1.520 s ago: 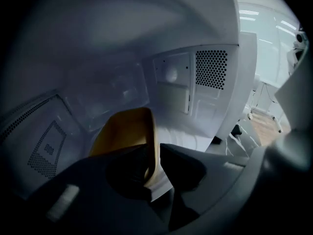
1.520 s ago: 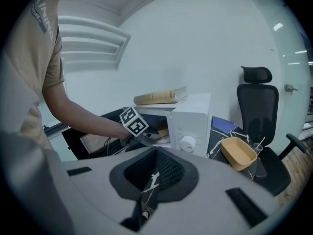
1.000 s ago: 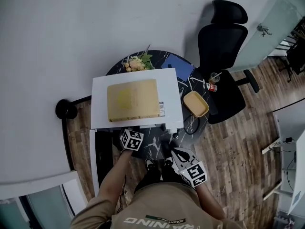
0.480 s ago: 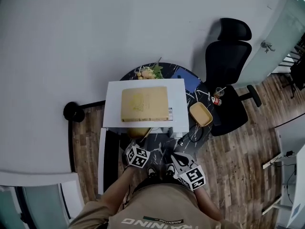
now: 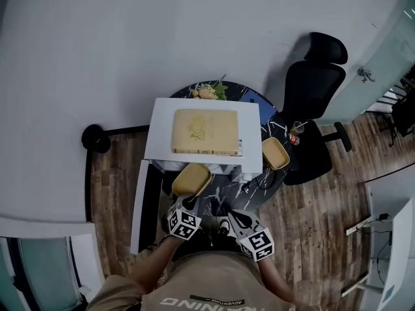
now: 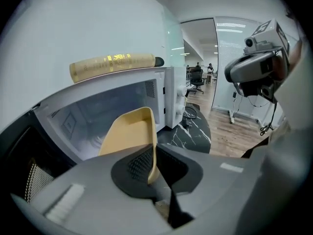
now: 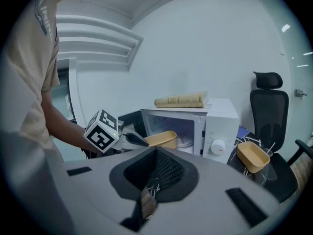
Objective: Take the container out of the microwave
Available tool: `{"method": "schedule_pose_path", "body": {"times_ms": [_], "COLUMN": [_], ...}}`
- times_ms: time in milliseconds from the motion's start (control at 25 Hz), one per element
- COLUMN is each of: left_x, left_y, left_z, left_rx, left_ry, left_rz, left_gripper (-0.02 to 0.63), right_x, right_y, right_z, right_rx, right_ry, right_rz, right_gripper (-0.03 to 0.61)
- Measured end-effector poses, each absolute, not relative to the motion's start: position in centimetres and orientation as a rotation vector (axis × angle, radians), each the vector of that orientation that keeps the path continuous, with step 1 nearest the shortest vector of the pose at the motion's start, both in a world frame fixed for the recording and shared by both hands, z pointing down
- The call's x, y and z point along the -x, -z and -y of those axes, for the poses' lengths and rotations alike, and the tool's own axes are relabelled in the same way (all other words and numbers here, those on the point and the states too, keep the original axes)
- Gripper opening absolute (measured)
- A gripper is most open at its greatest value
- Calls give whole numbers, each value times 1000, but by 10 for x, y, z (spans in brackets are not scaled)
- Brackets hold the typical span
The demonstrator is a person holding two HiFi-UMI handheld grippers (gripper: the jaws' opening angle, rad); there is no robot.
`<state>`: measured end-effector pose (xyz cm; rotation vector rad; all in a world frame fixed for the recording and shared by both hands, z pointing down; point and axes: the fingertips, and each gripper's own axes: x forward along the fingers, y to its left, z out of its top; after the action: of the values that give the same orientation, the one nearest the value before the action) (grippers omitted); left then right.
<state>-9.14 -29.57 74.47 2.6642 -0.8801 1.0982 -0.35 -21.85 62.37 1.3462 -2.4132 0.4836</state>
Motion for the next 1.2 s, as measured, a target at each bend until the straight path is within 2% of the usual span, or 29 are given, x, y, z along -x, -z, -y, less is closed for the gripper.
{"method": "schedule_pose_path", "body": {"times_ms": [240, 480, 920, 1200], "left_x": [98, 103, 82, 80], "left_y": [-740, -715, -683, -686], "left_z": [271, 242, 148, 82], "left_rx": [-2647, -2605, -2541, -2490], "left_ry": [-1078, -1045, -1064, -1092], "left_rz": [917, 1051, 1221, 1230], "left_gripper": [25, 25, 25, 25], "right_x": [12, 3, -50, -49], "right_y": [-641, -620, -628, -642], "right_z": [206, 202, 106, 57], "right_rx": [-1269, -1227, -1176, -1115], "right_ry": [-506, -432, -446, -530], "right_rz": [2445, 2555, 2608, 2658], "right_gripper": [6, 6, 6, 6]}}
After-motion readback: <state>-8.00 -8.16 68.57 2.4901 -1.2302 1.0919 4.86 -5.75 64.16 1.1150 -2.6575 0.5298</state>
